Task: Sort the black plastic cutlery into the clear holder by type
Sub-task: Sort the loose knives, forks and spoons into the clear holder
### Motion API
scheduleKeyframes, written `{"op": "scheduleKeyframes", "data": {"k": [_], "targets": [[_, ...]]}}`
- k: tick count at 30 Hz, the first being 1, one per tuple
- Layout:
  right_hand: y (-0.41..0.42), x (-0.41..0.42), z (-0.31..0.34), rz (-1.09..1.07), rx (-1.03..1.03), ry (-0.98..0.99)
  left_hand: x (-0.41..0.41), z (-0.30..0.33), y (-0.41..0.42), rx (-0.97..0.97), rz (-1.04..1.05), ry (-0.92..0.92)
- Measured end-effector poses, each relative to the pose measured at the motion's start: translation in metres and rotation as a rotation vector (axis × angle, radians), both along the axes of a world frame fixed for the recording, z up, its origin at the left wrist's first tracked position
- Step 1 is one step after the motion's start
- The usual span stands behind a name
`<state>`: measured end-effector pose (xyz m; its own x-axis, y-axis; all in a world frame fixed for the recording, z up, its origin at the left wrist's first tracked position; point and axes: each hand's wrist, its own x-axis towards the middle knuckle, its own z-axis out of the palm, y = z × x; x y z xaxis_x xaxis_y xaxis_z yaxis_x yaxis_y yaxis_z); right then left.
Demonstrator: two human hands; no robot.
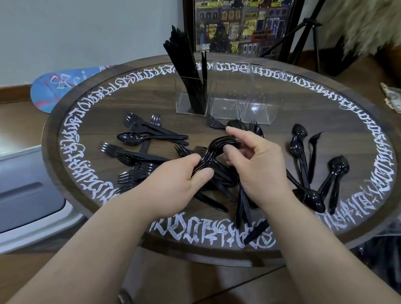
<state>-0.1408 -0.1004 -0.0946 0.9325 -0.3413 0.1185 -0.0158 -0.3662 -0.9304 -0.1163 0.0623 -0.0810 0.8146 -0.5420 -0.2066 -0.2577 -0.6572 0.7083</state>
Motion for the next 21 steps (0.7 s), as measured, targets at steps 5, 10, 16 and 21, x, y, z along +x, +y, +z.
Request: {"op": "scheduleKeyframes", "data": {"k": [5,10,16,21], "targets": [[-0.003,-0.001,-0.002,0.051,-0.062,-0.044,-0.001,0.000,0.001,0.110,-0.006,-0.023],[0.002,-0.001,-0.003,0.058,-0.032,-0.062,-0.001,0.002,0.004,0.204,0.043,-0.170],[-0.003,-0.002,-0.003,0.166,-0.560,0.226,0.003,0.009,0.020,0.210,0.218,-0.243],[0.006,-0.002,-0.009,0.277,-0.807,0.431,0.005,0.004,0.031,0.176,0.312,-0.216]]}}
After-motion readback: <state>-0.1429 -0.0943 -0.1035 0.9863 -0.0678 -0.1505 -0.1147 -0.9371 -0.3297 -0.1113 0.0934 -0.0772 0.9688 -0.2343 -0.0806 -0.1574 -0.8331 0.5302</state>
